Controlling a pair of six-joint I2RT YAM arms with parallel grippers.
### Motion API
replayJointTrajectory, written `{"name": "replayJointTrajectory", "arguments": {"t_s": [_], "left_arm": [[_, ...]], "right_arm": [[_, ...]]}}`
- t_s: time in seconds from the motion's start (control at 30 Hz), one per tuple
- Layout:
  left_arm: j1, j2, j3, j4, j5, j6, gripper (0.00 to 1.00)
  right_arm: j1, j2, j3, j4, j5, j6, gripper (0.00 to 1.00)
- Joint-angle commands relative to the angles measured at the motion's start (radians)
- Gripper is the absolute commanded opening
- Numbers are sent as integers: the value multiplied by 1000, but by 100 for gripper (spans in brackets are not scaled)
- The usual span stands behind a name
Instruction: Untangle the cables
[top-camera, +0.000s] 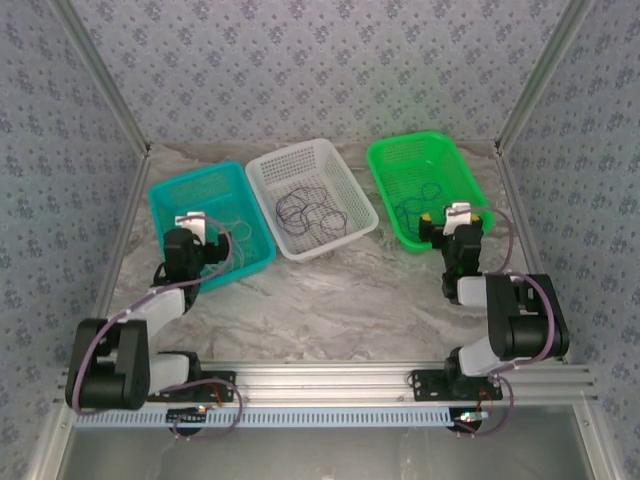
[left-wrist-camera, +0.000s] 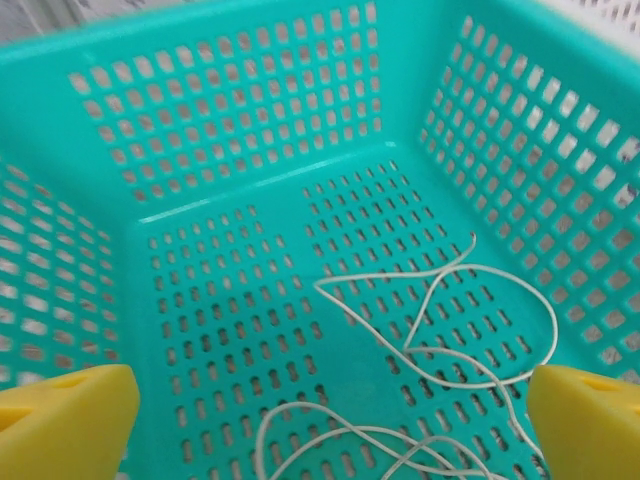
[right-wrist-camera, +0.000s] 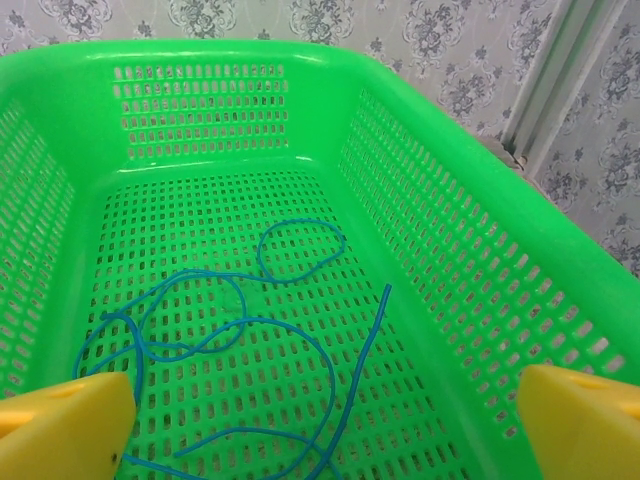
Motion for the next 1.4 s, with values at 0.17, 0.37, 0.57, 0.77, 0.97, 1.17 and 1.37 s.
{"name": "replayJointTrajectory", "arguments": {"t_s": [0.17,0.37,0.57,0.77,0.97,1.17,1.37], "left_arm": [[19,118,33,150,70,46,99],[40,193,7,283,91,58,99],[96,281,-1,378,165,14,99],[108,287,28,326,109,-23,100],[96,286,29,321,67,-25,100],[63,285,24,332,1,-7,99],[74,284,30,321,20,-16,100]], "right_arm": [[-42,32,14,-140,-109,54,100],[-44,32,16,-141,-119,57,100],[-46,32,16,-142,-119,56,100],[-34,32,16,-142,-99,50,100],[-35,31,15,-140,-97,49,100],[-38,33,21,-150,-103,51,100],[-32,33,18,-146,-95,48,100]]}}
